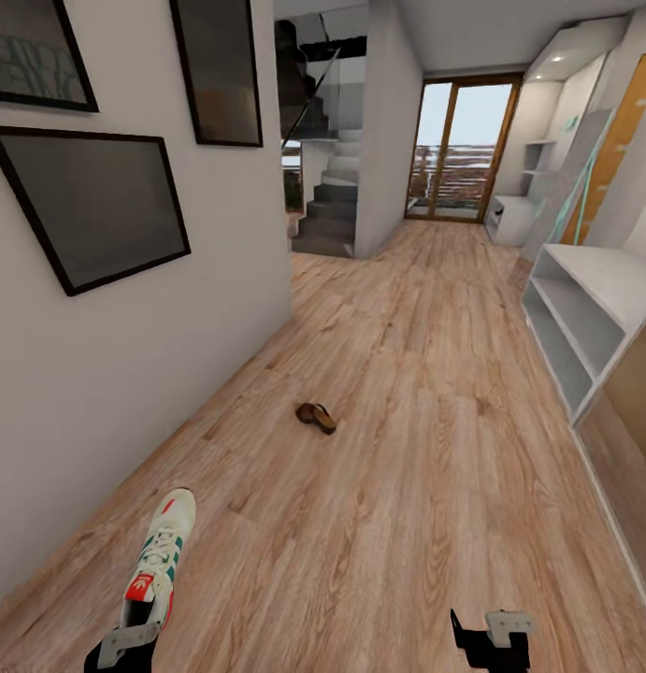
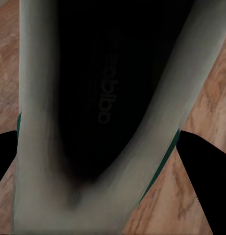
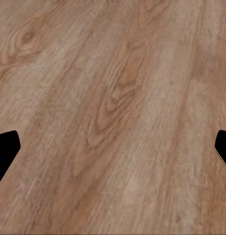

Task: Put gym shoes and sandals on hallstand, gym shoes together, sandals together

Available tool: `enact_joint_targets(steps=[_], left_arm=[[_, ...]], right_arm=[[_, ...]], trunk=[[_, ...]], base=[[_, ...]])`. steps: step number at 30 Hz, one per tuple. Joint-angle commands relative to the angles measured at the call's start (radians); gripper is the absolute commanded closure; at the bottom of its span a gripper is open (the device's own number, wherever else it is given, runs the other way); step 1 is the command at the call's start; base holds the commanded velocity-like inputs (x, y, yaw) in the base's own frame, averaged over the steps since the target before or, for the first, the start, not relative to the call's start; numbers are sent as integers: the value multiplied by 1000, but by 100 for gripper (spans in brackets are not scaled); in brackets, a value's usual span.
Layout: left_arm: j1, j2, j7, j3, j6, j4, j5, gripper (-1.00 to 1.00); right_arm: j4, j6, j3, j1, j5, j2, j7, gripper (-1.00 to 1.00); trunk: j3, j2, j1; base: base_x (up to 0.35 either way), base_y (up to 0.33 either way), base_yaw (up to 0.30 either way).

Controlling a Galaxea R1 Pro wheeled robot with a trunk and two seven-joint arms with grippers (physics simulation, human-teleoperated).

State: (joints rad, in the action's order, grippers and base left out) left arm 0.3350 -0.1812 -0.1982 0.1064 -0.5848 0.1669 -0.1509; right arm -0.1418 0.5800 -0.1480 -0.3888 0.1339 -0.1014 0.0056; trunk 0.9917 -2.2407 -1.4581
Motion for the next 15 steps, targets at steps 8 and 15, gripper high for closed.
enact_joint_targets(steps=[8,15], left_arm=[[1,0,-10,6,-1,-1,-7,100],[1,0,-10,6,-2,-1,-13,100]], right_arm=[[1,3,-9,0,10,0,1,-100],[1,3,-9,-1,10,0,1,-100]], trunk=[[1,0,0],[1,0,0]], base=[[115,-255,270],[23,-270,276]])
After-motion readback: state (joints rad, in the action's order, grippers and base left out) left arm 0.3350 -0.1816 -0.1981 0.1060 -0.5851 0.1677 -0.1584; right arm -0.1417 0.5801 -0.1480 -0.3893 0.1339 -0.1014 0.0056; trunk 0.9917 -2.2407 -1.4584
